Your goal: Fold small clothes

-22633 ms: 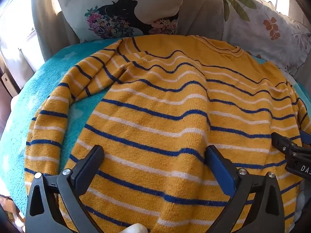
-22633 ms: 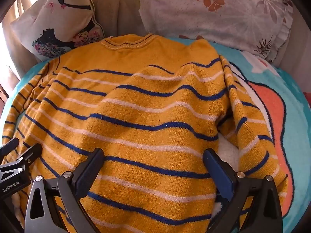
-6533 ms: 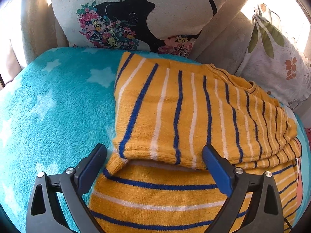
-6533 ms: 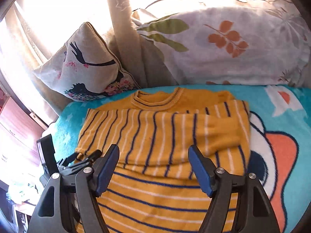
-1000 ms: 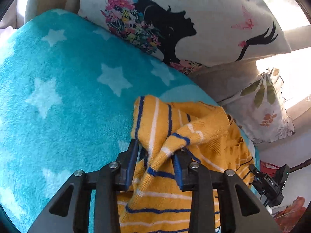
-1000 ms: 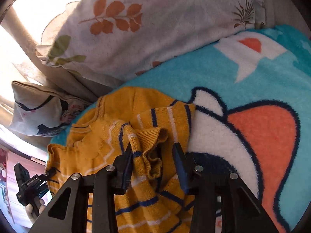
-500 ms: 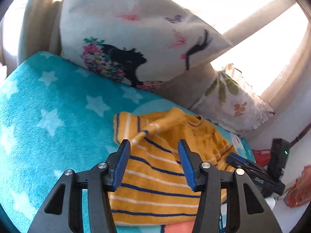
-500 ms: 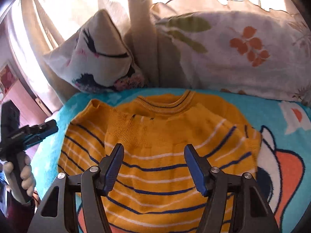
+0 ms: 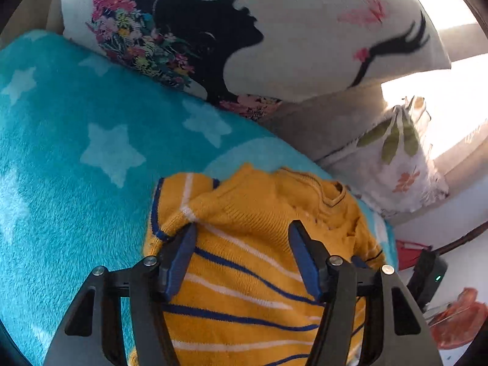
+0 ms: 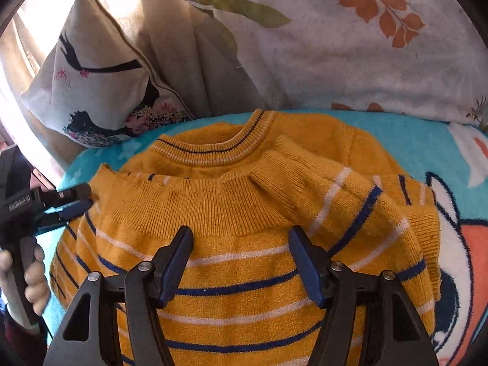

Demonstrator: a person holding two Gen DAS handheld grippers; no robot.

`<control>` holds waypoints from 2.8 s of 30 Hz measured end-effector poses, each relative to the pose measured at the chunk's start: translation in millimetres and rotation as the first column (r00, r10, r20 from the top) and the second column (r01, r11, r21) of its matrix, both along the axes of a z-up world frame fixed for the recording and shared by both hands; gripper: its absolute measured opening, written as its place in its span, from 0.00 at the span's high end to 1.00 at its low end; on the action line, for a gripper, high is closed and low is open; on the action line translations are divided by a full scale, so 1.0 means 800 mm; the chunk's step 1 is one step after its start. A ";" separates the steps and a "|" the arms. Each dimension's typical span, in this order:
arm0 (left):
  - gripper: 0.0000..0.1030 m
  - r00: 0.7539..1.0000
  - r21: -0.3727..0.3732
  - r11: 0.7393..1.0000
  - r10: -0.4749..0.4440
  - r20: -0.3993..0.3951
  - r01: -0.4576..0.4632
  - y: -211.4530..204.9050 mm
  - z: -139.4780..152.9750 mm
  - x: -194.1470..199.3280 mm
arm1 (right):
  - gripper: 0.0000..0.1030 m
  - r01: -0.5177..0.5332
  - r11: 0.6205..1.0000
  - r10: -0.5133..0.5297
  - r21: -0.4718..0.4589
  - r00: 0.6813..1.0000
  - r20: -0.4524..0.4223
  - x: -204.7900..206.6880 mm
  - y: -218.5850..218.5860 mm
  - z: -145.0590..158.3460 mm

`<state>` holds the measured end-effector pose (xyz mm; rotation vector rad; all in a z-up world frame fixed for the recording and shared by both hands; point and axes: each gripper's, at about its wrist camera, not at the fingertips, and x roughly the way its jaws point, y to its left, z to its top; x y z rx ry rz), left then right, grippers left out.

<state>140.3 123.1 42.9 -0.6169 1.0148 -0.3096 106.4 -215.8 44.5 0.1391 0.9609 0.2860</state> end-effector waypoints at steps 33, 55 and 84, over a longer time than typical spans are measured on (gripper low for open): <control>0.70 0.991 -0.167 0.977 0.137 0.002 -0.135 0.038 -0.034 -0.218 | 0.17 -0.400 0.913 0.382 -0.082 0.907 -0.177 -0.012 0.318 0.036; 0.45 0.977 -0.045 0.982 0.185 0.110 -0.181 0.051 0.039 -0.302 | 0.86 -0.297 0.889 0.312 -0.348 0.950 -0.015 -0.075 0.292 0.068; 0.40 0.964 0.206 0.946 -0.263 0.029 0.252 -0.304 0.016 -0.156 | 0.33 0.225 0.898 -0.250 0.377 0.968 0.018 -0.093 -0.218 0.103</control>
